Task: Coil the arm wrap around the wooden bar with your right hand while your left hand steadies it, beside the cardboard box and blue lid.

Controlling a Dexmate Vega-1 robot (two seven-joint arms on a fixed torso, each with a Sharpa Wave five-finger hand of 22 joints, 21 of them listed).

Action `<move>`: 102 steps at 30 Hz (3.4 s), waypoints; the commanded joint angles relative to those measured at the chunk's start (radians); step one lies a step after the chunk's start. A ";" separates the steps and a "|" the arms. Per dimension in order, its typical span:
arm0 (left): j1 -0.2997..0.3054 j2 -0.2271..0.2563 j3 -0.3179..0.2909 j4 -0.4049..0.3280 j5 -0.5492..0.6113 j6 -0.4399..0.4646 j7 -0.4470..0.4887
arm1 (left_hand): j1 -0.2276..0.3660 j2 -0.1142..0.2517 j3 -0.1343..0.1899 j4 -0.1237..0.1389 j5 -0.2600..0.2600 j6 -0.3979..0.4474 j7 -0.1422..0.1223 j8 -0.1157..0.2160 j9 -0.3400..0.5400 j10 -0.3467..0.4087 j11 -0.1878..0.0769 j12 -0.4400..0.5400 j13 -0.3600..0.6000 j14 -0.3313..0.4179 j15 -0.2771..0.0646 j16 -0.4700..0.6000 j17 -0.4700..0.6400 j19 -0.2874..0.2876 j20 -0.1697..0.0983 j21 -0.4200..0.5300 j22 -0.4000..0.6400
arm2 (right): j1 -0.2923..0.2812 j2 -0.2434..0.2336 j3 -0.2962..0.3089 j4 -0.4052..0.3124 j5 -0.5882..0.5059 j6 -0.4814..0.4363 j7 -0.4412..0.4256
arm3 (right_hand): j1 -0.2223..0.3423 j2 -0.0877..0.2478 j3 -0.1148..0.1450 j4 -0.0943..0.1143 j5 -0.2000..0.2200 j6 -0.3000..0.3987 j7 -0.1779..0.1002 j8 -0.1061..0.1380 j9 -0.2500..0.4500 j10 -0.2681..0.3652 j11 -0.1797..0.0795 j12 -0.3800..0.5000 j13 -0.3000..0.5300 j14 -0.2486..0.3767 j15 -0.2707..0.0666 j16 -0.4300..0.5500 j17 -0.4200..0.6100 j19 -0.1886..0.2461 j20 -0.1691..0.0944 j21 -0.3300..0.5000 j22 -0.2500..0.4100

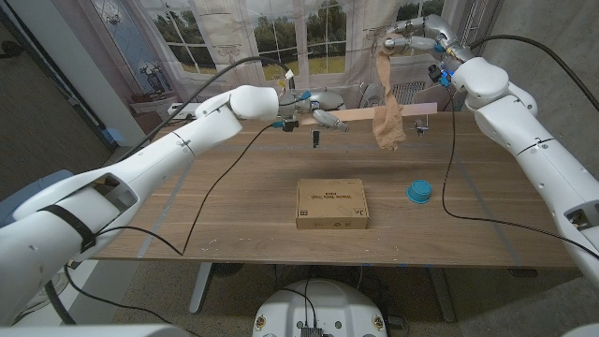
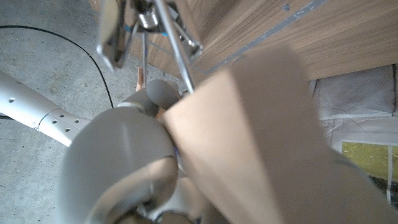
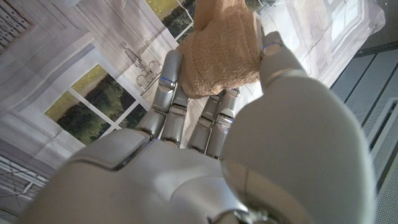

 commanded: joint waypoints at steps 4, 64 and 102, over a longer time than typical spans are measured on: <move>0.004 0.008 -0.015 0.022 -0.033 -0.043 -0.009 | -0.001 0.006 0.005 -0.002 0.001 -0.026 0.019 0.001 0.000 0.003 -0.009 0.004 0.003 0.003 -0.004 -0.005 -0.001 0.000 -0.029 0.001 0.003 | 0.025 0.017 0.000 0.123 0.053 -0.096 0.042 | 0.301 0.333 0.008 0.012 0.006 0.002 -0.005 0.000 0.005 0.134 0.077 -0.004 0.030 0.422 -0.335 -0.005 0.008 -0.035 -0.167 -0.001 0.002; -0.008 -0.010 -0.033 0.086 -0.090 -0.080 -0.027 | 0.002 0.006 0.003 -0.002 0.000 -0.027 0.021 0.006 0.001 0.003 -0.009 0.004 0.003 0.002 -0.003 -0.002 -0.001 -0.001 -0.029 0.002 0.003 | -0.154 0.128 0.042 0.422 0.168 0.064 0.076 | 0.317 0.342 0.005 0.002 0.004 0.009 0.016 -0.006 0.008 0.154 0.088 -0.028 0.035 0.426 -0.335 -0.020 0.012 -0.048 -0.159 0.018 0.004; -0.005 -0.012 -0.020 0.011 -0.062 -0.009 -0.018 | 0.002 0.008 0.004 -0.001 0.000 -0.031 0.019 0.011 0.004 0.002 -0.008 0.004 0.003 0.001 -0.003 -0.004 -0.001 -0.003 -0.027 0.005 0.008 | -0.568 0.106 0.185 0.180 0.286 0.318 -0.071 | 0.322 0.342 0.001 0.001 0.002 0.013 0.022 -0.010 0.011 0.160 0.093 -0.040 0.043 0.438 -0.335 -0.023 0.016 -0.053 -0.158 0.029 0.003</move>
